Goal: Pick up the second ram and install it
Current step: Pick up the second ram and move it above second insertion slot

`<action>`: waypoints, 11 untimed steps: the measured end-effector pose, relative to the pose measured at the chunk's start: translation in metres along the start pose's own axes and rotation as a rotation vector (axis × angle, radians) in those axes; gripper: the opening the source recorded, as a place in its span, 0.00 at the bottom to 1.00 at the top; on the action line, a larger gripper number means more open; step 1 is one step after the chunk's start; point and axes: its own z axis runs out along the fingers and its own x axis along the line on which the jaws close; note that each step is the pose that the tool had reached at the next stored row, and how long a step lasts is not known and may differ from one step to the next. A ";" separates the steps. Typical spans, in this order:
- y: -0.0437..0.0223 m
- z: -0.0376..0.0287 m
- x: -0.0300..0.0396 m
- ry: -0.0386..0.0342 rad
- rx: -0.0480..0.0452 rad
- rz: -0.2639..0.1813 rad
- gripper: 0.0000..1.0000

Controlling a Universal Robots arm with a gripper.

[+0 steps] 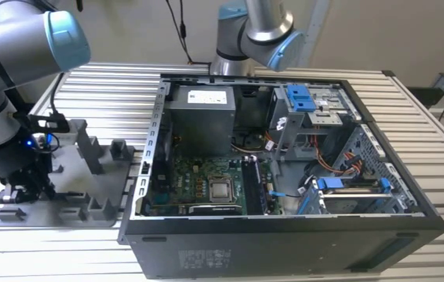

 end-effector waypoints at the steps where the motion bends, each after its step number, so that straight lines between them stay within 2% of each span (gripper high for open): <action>1: 0.0000 0.0000 0.0000 0.0000 0.0000 0.000 0.14; 11: 0.0000 -0.0012 0.0001 0.0004 -0.0005 0.000 0.14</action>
